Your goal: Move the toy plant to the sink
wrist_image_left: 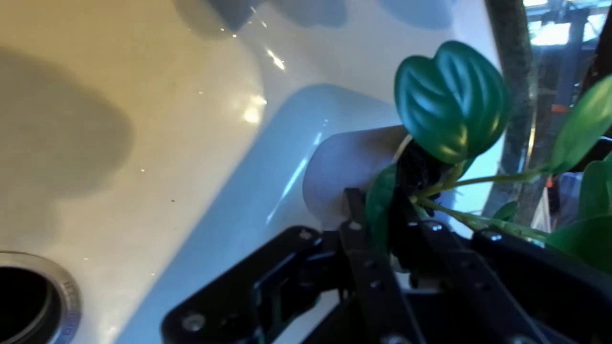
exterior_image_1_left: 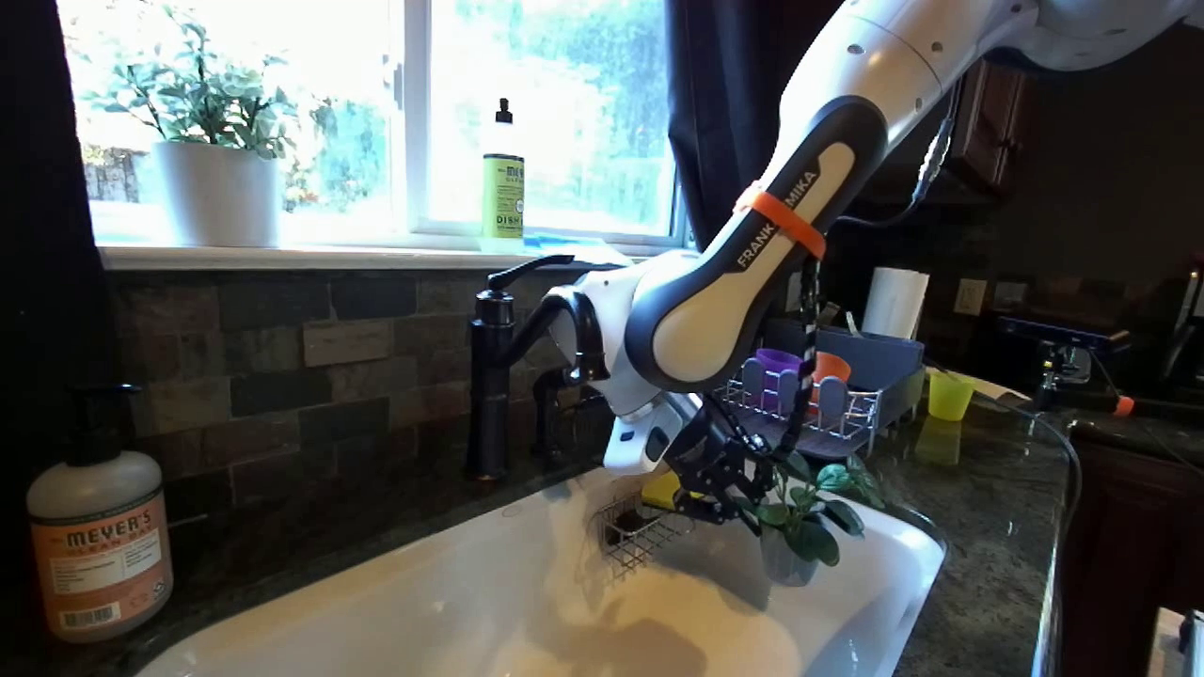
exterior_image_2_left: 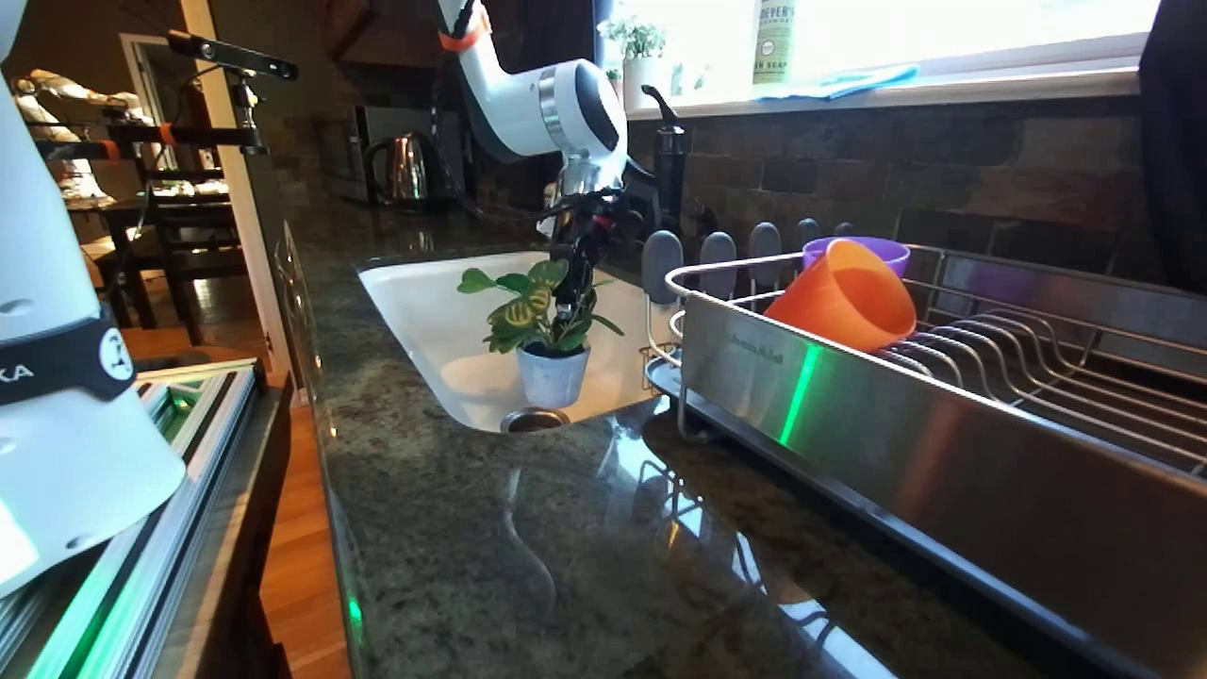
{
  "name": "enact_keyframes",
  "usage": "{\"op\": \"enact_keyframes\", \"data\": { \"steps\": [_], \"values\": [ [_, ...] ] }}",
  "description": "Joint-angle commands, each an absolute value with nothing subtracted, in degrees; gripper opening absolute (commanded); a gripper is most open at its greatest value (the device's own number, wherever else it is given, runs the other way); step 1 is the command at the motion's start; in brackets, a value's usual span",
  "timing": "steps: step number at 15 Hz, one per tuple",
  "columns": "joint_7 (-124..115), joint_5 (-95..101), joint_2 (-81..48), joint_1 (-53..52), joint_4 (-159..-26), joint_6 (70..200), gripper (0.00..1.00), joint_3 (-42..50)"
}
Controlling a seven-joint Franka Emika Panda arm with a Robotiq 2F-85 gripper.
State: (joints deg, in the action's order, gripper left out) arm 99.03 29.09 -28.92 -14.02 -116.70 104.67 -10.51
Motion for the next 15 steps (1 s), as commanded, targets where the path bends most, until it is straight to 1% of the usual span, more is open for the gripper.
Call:
{"op": "enact_keyframes", "data": {
  "steps": [1, 5, 8, 11, 15],
  "values": [
    [95.2, 30.2, -29.3, -13.1, -118.9, 113.0, 0.04, -11.3],
    [97.0, 31.2, -30.1, -13.1, -120.8, 122.0, 0.04, -11.6],
    [104.7, 28.3, -30.3, -11.2, -122.7, 125.1, 0.04, -13.4],
    [113.0, 26.5, -31.0, -10.0, -123.7, 123.1, 0.04, -14.7],
    [116.5, 26.5, -31.9, -10.9, -123.5, 116.7, 0.04, -13.4]
  ]
}}
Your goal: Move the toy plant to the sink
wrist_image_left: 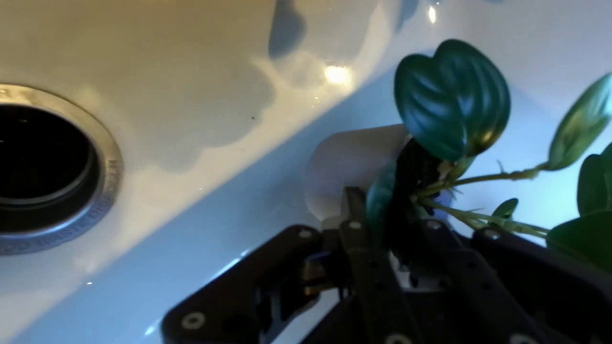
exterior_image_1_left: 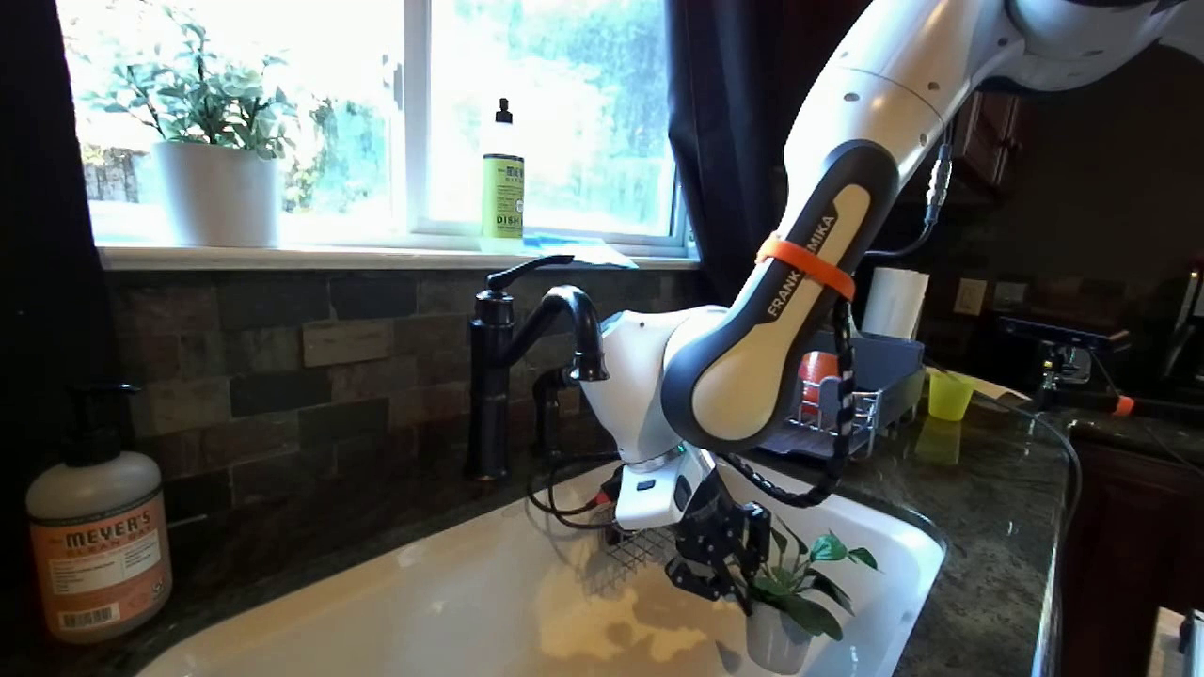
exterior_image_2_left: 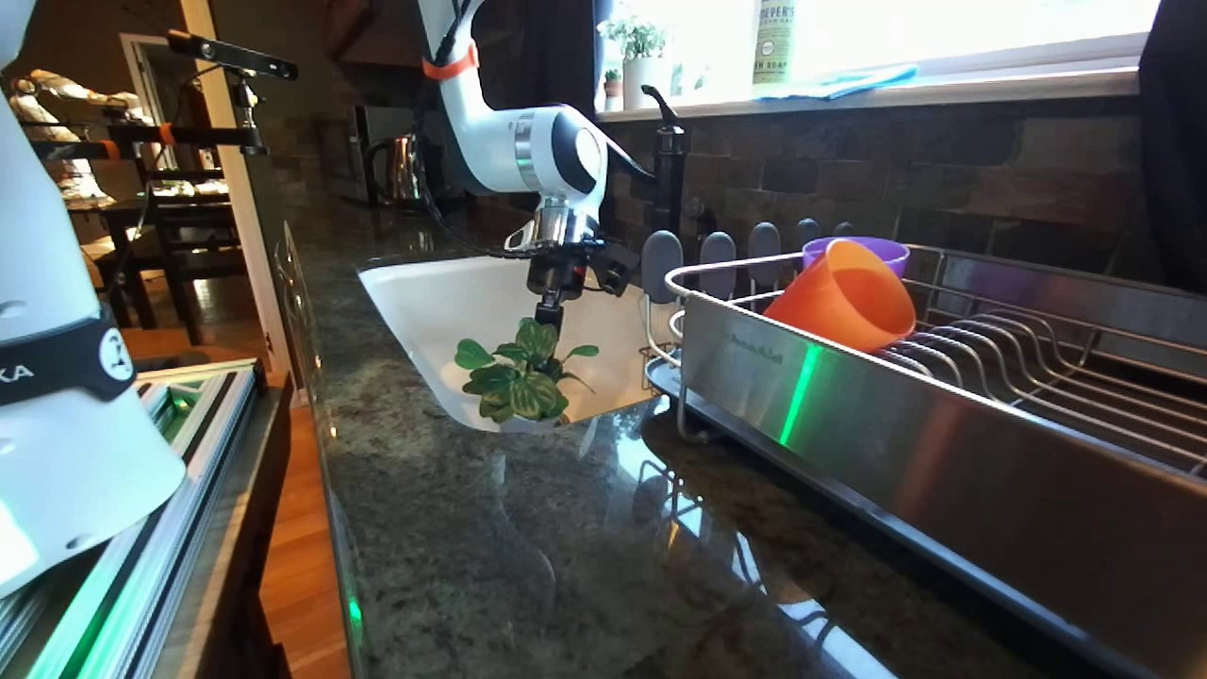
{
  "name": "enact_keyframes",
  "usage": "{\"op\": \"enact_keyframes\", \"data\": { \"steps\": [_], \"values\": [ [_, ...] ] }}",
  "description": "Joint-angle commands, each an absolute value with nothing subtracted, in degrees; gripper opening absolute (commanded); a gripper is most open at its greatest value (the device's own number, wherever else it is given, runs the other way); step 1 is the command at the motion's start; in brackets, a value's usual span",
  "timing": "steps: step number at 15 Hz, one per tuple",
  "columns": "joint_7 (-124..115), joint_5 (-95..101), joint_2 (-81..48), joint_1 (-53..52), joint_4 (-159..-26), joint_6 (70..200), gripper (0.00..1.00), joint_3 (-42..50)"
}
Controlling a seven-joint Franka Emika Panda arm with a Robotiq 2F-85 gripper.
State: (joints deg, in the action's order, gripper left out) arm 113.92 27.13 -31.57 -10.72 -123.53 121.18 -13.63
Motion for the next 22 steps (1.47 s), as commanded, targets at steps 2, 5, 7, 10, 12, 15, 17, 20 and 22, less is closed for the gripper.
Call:
{"op": "enact_keyframes", "data": {
  "steps": [2, 5, 7, 10, 12, 15, 17, 20, 22],
  "values": [
    [115.5, 27.7, -32.4, -11.6, -122.9, 112.8, 0.04, -12.5],
    [114.6, 29.5, -33.2, -12.1, -122.2, 108.9, 0.04, -11.8],
    [114.3, 31.7, -34.4, -12.5, -121.2, 107.6, 0.04, -11.2],
    [112.3, 37.7, -36.5, -13.7, -119.1, 107.8, 0.04, -9.7],
    [111.5, 40.6, -37.7, -13.8, -117.8, 107.7, 0.04, -9.5],
    [110.1, 42.5, -39.6, -13.8, -115.7, 108.4, 0.04, -10.1],
    [108.9, 42.3, -40.9, -14.0, -114.2, 108.1, 0.04, -10.5],
    [106.9, 41.9, -42.7, -14.6, -112.4, 108.0, 0.04, -10.7],
    [104.5, 42.4, -43.7, -15.2, -111.2, 108.2, 0.04, -10.4]
  ]
}}
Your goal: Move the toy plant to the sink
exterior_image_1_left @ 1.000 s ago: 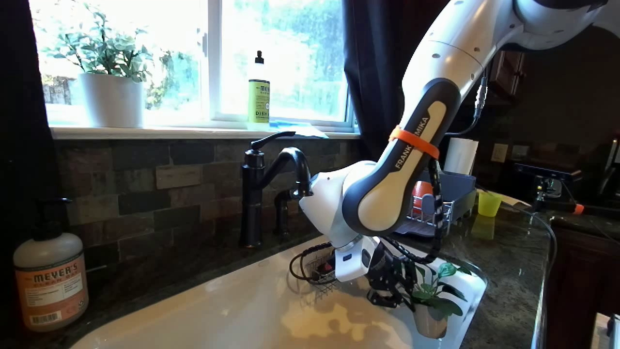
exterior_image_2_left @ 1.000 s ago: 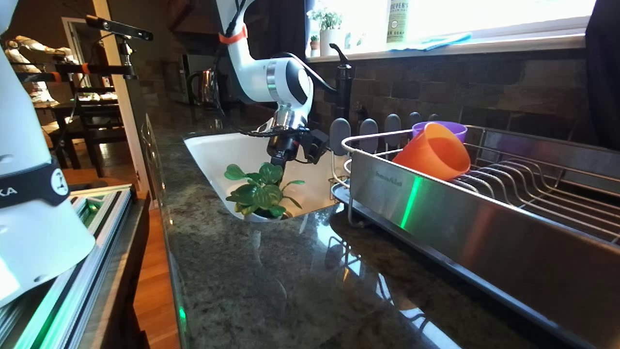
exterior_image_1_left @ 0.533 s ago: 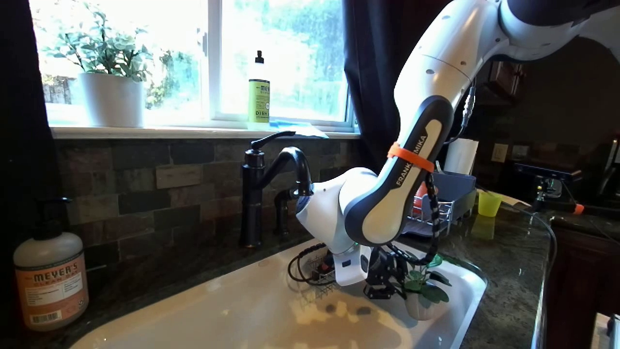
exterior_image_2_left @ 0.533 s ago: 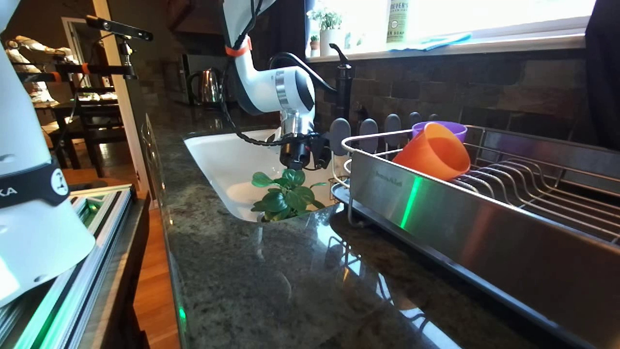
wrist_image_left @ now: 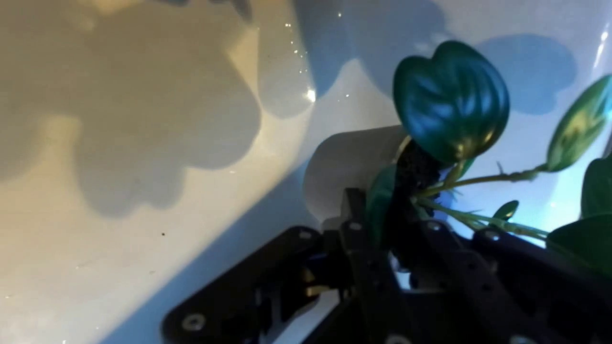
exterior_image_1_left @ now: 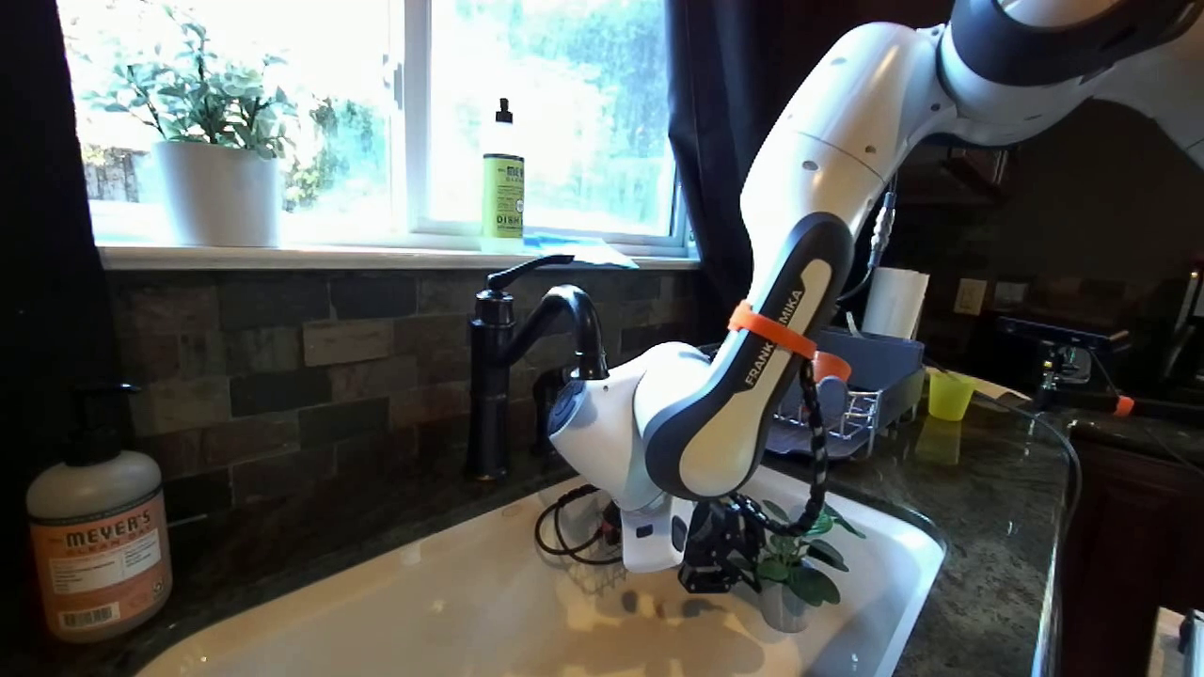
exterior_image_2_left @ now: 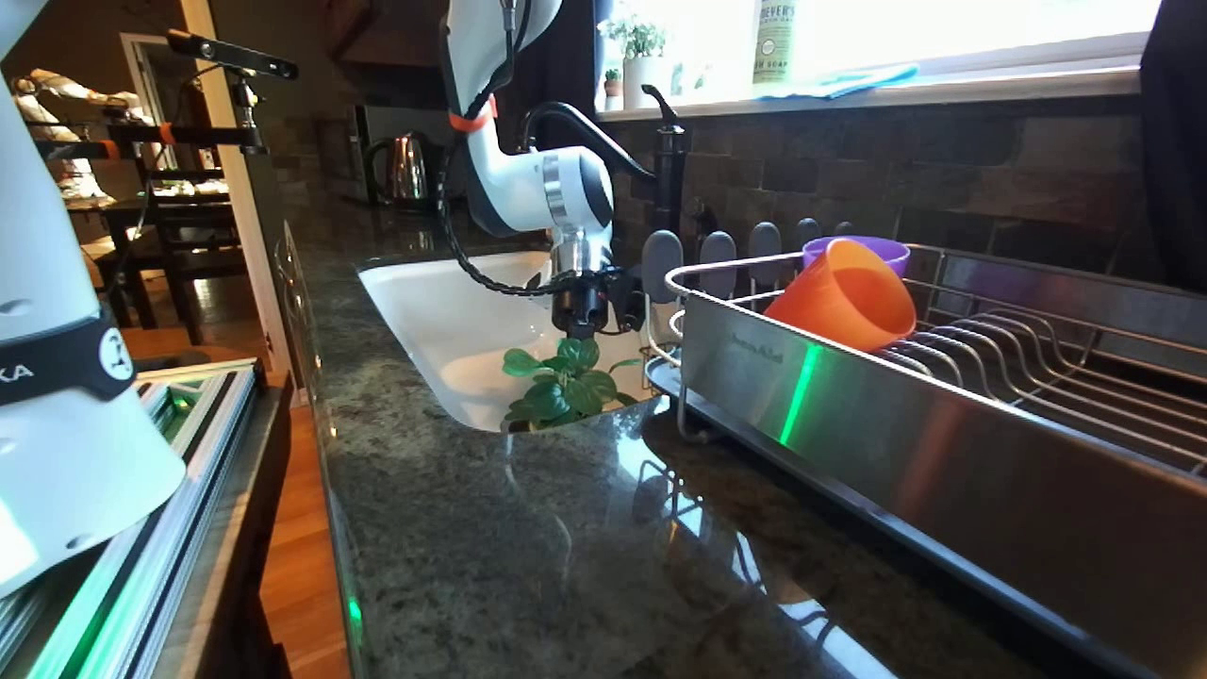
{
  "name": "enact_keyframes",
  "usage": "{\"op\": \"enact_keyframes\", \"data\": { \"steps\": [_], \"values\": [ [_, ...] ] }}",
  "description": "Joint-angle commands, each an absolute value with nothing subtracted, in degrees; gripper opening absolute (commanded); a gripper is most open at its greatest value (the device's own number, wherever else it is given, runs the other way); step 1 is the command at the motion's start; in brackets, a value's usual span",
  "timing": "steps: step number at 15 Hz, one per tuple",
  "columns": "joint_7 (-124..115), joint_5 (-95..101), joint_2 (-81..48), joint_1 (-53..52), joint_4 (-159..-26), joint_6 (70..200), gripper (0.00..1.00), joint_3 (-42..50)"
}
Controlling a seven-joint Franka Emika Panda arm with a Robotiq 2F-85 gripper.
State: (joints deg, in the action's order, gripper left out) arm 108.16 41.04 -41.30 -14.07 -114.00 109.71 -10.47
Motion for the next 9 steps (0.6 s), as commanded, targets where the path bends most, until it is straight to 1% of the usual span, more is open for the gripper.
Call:
{"op": "enact_keyframes", "data": {
  "steps": [1, 2, 3, 4, 7, 9],
  "values": [
    [103.2, 42.5, -44.1, -15.5, -110.6, 108.0, 0.04, -10.2],
    [102.4, 42.6, -44.6, -15.6, -110.1, 107.8, 0.42, -10.2],
    [101.8, 42.5, -44.9, -15.6, -109.8, 107.8, 0.44, -10.2],
    [101.2, 42.3, -45.2, -15.5, -109.6, 107.8, 0.50, -10.4],
    [99.7, 42.1, -45.3, -15.4, -109.3, 107.8, 0.74, -10.6],
    [98.6, 41.9, -44.6, -15.5, -109.4, 107.5, 0.88, -10.7]
  ]
}}
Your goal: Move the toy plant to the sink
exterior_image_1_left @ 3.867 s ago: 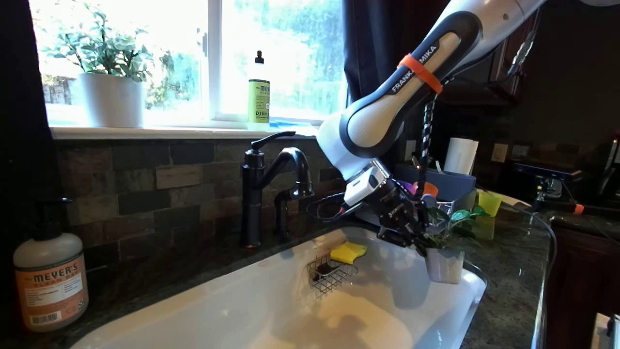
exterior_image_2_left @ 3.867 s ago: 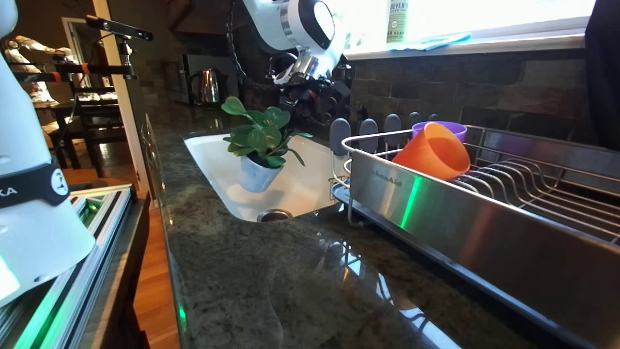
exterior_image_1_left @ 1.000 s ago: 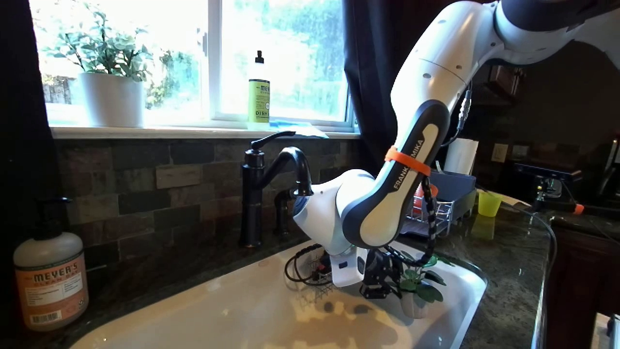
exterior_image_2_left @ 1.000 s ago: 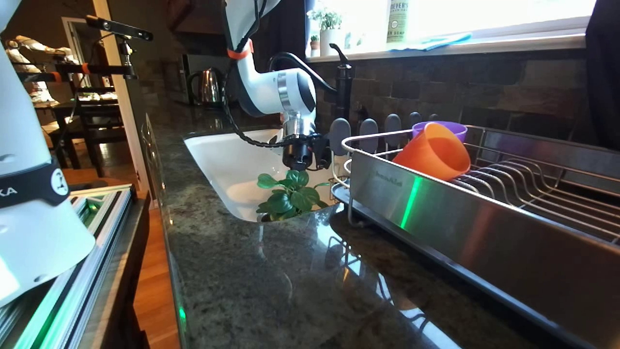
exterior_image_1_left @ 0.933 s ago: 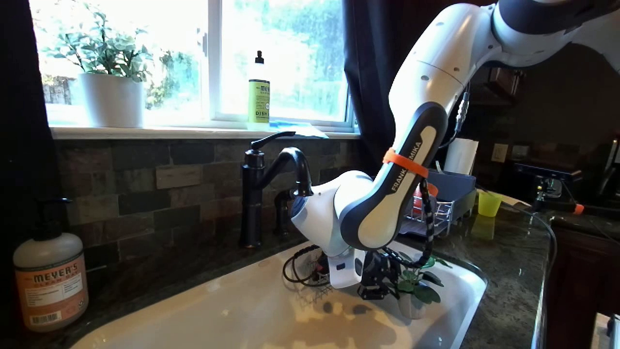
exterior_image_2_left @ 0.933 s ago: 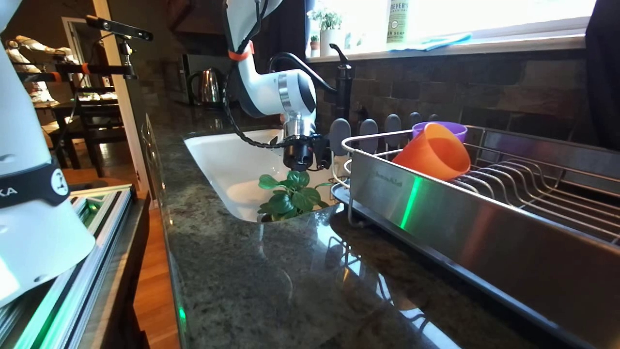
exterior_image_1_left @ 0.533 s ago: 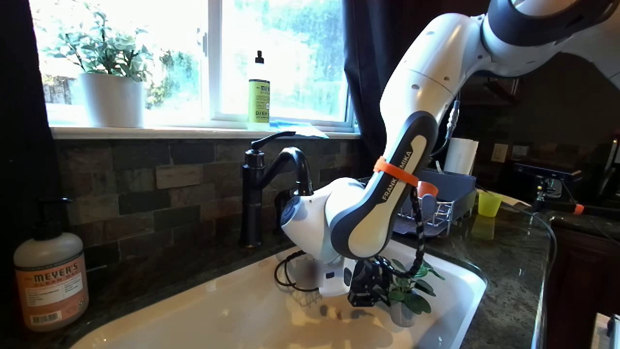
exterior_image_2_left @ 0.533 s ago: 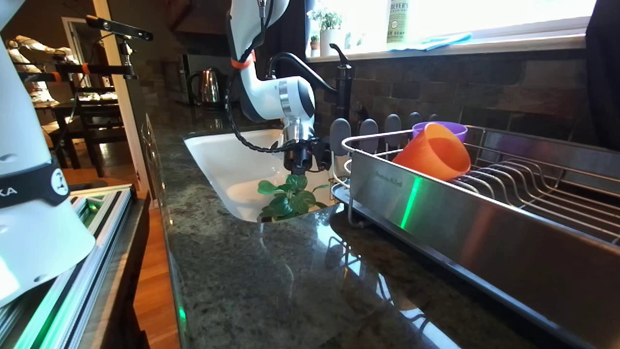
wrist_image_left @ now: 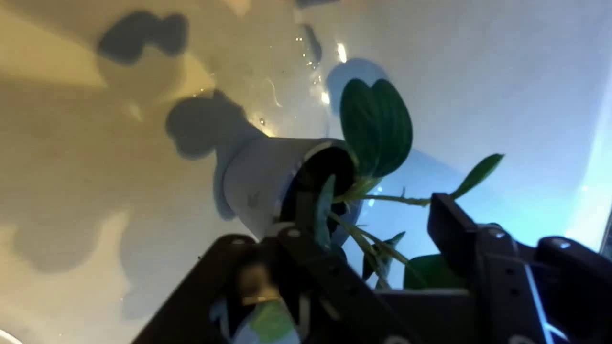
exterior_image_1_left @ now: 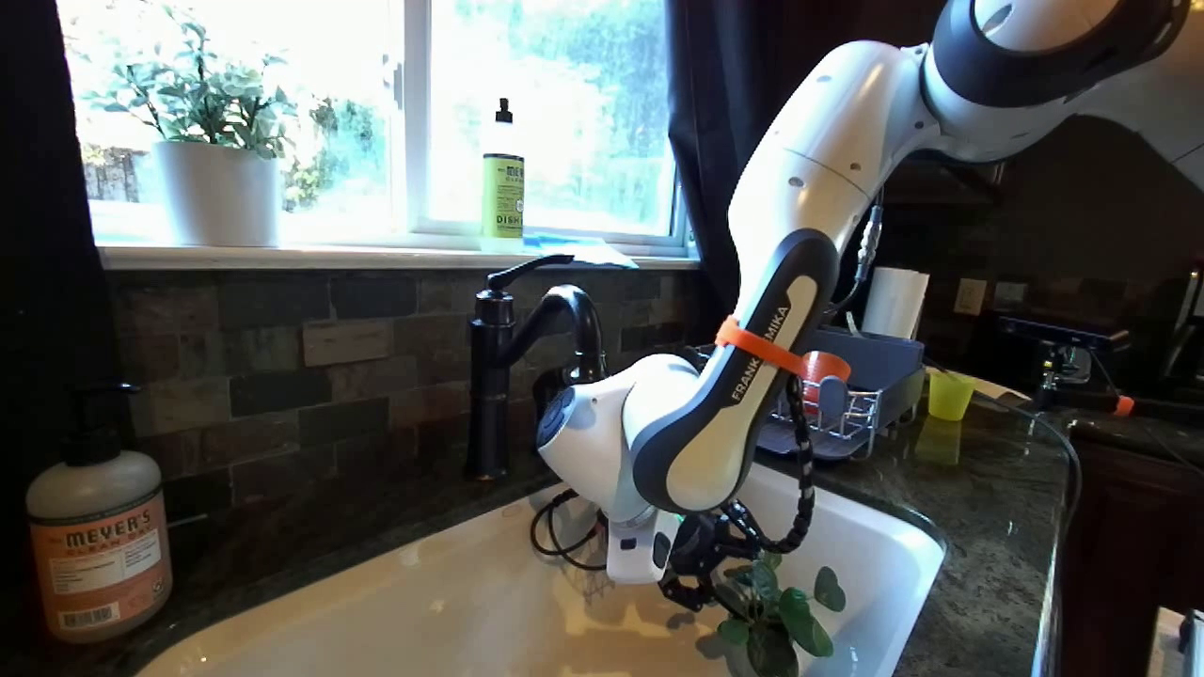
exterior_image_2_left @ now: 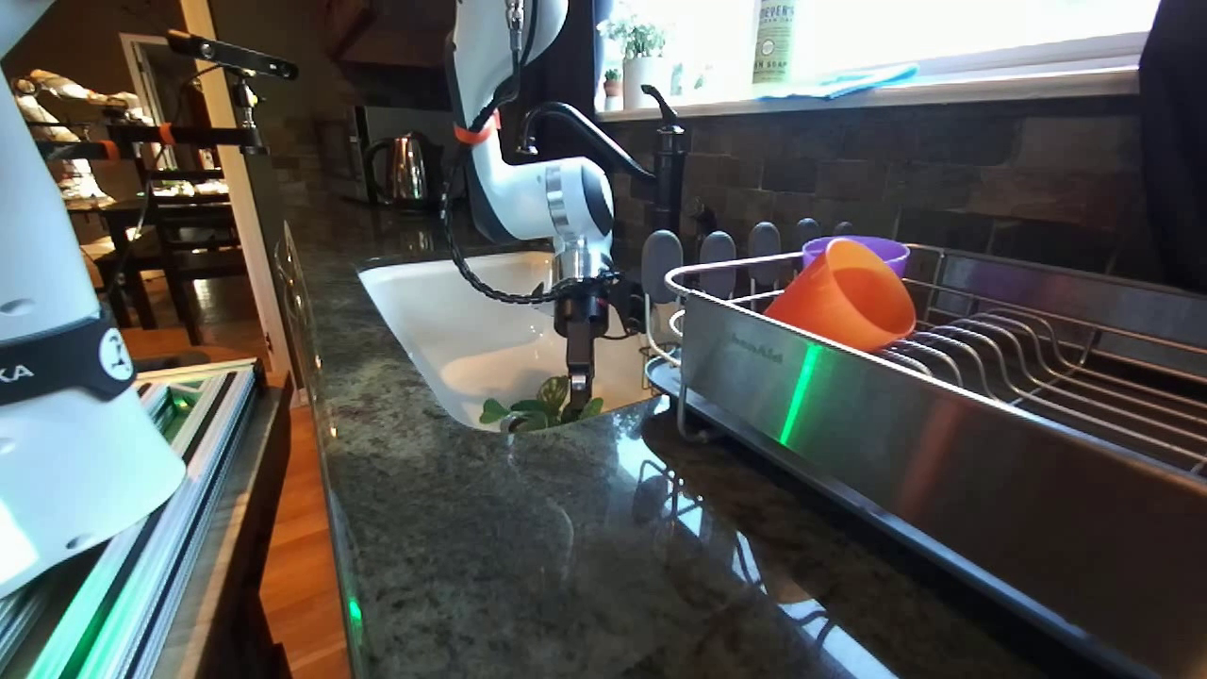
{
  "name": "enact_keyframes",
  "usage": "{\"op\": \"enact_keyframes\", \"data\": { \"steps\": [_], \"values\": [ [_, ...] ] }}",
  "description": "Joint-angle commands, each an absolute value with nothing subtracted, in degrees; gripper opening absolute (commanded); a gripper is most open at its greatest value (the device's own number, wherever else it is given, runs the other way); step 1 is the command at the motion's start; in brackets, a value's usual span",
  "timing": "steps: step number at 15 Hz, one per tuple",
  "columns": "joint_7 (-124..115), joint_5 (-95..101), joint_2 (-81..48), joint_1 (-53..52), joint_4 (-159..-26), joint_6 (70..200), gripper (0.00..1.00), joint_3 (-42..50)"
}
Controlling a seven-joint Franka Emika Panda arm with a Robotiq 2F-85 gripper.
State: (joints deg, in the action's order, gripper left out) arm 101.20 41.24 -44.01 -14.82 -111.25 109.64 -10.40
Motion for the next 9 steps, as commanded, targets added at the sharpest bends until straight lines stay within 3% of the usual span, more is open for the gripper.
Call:
{"op": "enact_keyframes", "data": {
  "steps": [1, 2, 9],
  "values": [
    [97.9, 41.6, -43.4, -15.5, -109.7, 107.2, 0.96, -11.0],
    [97.2, 41.3, -42.3, -15.6, -109.9, 106.5, 1.00, -11.2],
    [85.0, 36.2, -33.2, -14.0, -116.8, 109.7, 1.00, -14.2]
  ]
}}
